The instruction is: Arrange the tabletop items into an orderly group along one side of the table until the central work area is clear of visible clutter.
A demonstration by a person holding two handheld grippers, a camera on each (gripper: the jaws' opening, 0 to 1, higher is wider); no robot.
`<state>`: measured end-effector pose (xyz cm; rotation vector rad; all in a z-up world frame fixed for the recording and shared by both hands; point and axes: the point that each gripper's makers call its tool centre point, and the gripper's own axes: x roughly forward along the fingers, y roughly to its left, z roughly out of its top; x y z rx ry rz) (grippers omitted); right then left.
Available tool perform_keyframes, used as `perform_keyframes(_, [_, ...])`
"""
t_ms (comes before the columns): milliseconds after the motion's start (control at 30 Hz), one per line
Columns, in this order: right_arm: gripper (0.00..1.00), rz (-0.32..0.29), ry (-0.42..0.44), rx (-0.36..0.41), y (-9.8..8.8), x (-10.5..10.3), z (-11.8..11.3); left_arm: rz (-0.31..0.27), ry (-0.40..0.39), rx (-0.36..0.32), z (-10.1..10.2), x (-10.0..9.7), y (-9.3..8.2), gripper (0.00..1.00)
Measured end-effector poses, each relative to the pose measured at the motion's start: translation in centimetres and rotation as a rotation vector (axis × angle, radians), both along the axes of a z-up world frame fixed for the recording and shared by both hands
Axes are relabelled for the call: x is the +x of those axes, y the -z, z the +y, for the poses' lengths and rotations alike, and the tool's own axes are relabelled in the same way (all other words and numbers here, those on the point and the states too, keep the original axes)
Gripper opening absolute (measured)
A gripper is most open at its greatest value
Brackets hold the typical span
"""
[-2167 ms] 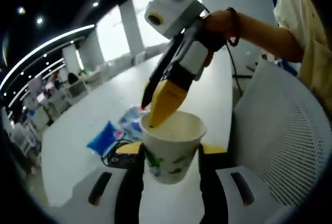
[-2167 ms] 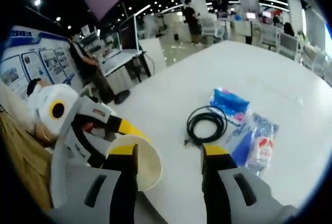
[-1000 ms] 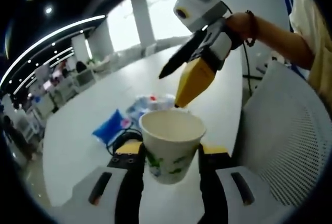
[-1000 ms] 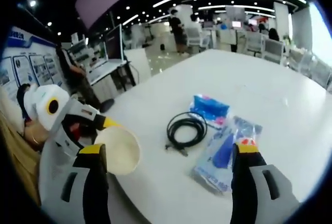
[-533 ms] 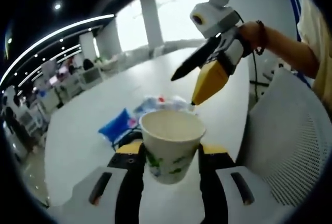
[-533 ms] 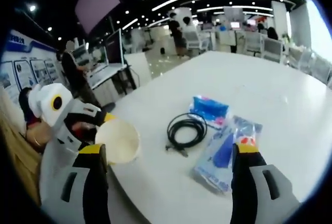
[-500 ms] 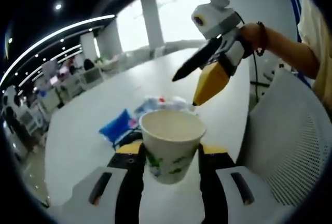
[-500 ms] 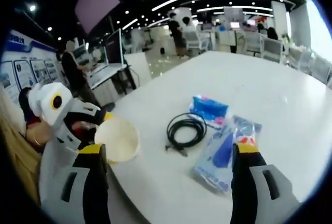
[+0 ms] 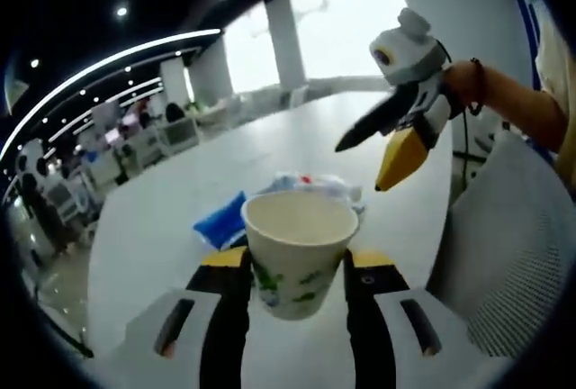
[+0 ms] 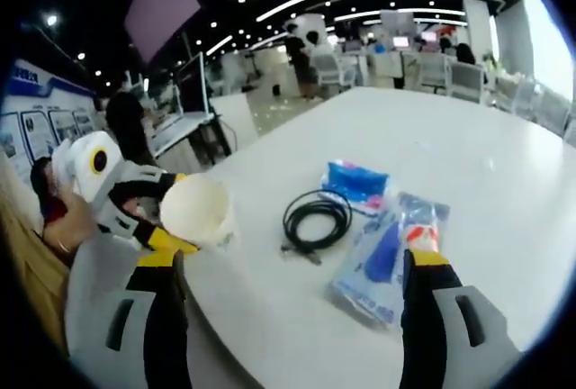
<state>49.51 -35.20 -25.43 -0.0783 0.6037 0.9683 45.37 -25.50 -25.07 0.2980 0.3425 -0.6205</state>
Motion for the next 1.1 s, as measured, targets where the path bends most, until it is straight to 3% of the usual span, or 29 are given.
perform_keyframes(333, [0.99,-0.028,-0.032,0.003,-0.1,-0.2,0.2,-0.054,-0.108,-0.084,1.8,1.3,-1.7,0.38])
perform_keyframes(533, [0.99,-0.036,-0.055,-0.003,0.0,-0.5,0.4,-0.057,-0.13,-0.193,2.5,2.0,-2.7,0.38])
perform_keyframes(700, [0.99,-0.034,-0.088,-0.013,0.2,-1.1,0.7,-0.077,-0.128,-0.168,3.2,3.2,-3.1,0.38])
perform_keyframes(900, [0.99,-0.037,-0.094,-0.029,0.6,-1.1,0.5,-0.108,-0.149,-0.192,4.6,5.4,-4.6,0.38])
perform_keyframes(1100, [0.99,-0.038,-0.073,-0.039,1.1,-0.6,-0.4,-0.114,-0.184,-0.189,6.0,7.3,-4.6,0.38])
